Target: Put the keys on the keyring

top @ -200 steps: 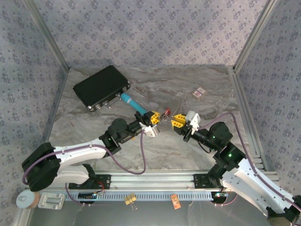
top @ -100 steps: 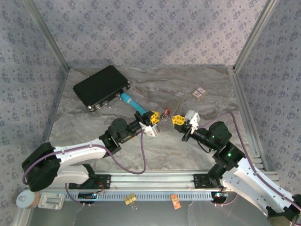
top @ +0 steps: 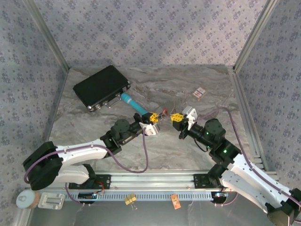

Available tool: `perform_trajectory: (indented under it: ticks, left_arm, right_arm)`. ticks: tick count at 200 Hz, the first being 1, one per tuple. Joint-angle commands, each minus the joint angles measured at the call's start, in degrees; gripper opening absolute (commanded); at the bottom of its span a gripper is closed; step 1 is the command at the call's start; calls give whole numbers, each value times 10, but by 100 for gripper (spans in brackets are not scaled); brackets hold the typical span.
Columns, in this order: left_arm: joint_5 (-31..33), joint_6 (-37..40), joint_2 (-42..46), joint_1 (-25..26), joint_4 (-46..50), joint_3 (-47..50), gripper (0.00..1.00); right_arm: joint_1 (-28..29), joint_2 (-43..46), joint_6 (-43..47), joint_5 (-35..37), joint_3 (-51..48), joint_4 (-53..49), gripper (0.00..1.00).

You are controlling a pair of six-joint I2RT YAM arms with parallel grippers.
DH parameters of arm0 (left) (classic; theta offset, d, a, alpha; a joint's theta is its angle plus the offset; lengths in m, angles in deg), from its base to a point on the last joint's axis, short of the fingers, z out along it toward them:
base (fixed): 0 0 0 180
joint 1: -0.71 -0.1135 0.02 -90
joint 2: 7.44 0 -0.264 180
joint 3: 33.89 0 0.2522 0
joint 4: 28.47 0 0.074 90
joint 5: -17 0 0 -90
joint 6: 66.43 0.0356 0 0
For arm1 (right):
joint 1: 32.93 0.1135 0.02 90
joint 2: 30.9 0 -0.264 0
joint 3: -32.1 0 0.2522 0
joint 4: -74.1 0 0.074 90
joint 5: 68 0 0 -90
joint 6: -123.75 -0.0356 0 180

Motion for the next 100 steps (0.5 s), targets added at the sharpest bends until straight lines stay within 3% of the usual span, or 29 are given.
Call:
perform_trajectory:
  ticks: [1,100]
  left_arm:
    - [1,-38,-3,10,-23,8,0]
    - [-7,-91,-30,22,-20,18,8]
  right_arm:
    - [-3,-11,-46,43,16,15,0]
    - [-7,-61,-98,20,12,75,0]
